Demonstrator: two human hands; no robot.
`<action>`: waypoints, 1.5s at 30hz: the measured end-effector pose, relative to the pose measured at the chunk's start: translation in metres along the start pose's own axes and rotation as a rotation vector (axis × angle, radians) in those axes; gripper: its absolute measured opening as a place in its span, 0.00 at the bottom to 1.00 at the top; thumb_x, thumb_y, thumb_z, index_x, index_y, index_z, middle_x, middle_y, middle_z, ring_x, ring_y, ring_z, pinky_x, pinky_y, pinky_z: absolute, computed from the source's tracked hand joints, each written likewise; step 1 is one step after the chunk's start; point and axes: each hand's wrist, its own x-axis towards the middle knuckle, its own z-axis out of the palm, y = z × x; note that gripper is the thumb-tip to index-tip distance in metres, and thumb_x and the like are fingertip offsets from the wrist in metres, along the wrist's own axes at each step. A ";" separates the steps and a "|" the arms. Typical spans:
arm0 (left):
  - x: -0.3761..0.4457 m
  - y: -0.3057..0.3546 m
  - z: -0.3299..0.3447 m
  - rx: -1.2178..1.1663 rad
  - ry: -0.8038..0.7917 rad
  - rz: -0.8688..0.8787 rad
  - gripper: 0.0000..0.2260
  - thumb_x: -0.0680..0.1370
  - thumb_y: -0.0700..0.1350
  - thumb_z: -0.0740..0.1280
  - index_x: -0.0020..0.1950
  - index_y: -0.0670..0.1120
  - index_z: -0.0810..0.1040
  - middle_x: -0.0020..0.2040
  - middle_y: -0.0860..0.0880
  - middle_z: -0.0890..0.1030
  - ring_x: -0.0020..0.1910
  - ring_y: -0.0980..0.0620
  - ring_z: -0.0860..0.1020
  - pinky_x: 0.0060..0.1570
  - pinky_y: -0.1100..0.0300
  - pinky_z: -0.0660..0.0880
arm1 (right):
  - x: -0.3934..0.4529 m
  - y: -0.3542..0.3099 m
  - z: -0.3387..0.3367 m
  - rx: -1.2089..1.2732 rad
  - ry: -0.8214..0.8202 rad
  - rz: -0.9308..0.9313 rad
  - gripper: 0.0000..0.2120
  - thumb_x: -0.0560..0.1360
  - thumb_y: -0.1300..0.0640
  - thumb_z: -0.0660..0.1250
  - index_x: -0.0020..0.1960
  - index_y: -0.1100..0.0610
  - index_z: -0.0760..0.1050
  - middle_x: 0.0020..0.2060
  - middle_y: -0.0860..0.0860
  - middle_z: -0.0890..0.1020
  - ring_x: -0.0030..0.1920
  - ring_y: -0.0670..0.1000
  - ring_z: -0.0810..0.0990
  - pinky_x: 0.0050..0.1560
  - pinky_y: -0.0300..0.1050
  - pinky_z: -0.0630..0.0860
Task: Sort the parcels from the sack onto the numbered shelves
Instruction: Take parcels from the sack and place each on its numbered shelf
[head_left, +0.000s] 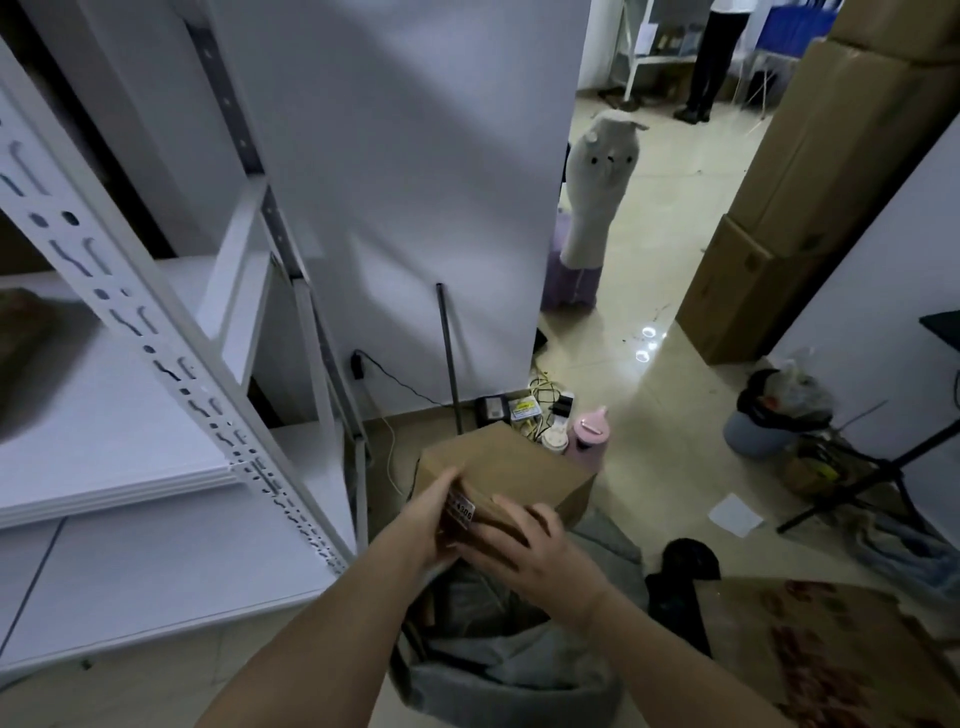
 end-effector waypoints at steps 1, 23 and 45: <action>-0.004 0.000 0.000 -0.038 0.006 0.007 0.25 0.71 0.57 0.73 0.58 0.40 0.76 0.50 0.39 0.81 0.47 0.42 0.79 0.41 0.52 0.77 | 0.001 0.000 -0.002 0.017 -0.016 -0.021 0.19 0.82 0.55 0.48 0.70 0.46 0.66 0.67 0.50 0.70 0.64 0.58 0.71 0.56 0.55 0.69; -0.004 -0.025 -0.067 -0.270 -0.013 0.000 0.21 0.74 0.57 0.67 0.52 0.39 0.74 0.48 0.40 0.76 0.48 0.41 0.76 0.46 0.46 0.76 | 0.021 0.023 -0.006 1.705 -0.142 1.966 0.31 0.72 0.30 0.62 0.67 0.48 0.66 0.60 0.53 0.76 0.56 0.57 0.79 0.58 0.58 0.77; -0.018 -0.001 -0.046 -0.099 0.003 0.132 0.25 0.74 0.57 0.67 0.67 0.49 0.68 0.66 0.45 0.70 0.63 0.40 0.71 0.64 0.41 0.69 | 0.016 0.016 -0.025 0.772 -0.334 0.844 0.46 0.64 0.55 0.76 0.75 0.53 0.55 0.71 0.53 0.62 0.69 0.54 0.65 0.69 0.47 0.65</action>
